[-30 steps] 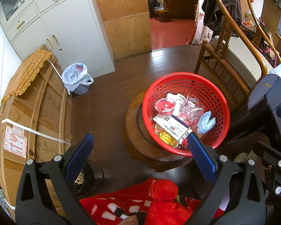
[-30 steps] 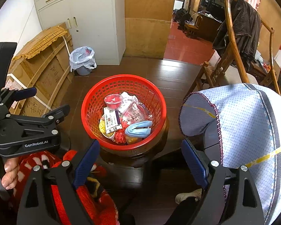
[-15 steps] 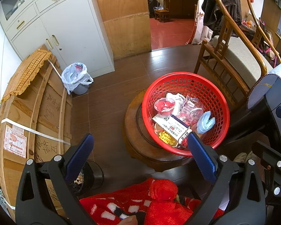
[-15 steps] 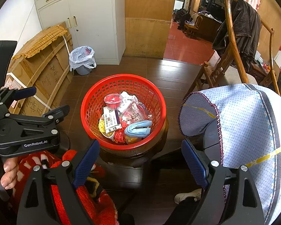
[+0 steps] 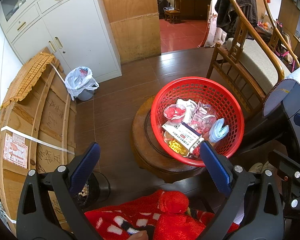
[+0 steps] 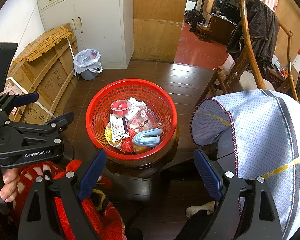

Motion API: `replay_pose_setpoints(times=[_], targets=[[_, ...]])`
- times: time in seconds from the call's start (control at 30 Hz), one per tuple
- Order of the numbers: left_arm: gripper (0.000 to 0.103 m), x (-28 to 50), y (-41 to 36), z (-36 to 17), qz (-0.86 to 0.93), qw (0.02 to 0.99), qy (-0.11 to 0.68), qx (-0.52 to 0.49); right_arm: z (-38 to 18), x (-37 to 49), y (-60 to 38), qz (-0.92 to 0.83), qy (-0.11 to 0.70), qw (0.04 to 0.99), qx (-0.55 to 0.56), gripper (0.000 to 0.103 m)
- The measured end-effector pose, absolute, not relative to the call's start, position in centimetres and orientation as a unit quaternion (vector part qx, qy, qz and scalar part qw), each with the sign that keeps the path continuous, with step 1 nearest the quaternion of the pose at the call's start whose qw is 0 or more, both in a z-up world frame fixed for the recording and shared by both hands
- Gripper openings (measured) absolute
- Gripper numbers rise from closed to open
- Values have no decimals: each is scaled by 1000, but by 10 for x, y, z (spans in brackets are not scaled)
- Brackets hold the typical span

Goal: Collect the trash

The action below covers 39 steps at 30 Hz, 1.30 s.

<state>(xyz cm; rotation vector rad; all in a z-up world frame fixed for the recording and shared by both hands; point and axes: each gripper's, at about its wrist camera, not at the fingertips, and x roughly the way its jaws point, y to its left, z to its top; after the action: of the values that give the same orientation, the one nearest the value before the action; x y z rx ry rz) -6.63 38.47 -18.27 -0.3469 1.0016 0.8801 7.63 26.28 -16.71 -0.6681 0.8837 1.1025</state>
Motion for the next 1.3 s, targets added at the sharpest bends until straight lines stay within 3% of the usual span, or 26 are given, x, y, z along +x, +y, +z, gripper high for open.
replay_pose_setpoints(times=[1.3], targets=[[96, -63, 383, -183, 395, 776, 461, -172, -167, 78, 262, 496, 398, 711, -301, 87]])
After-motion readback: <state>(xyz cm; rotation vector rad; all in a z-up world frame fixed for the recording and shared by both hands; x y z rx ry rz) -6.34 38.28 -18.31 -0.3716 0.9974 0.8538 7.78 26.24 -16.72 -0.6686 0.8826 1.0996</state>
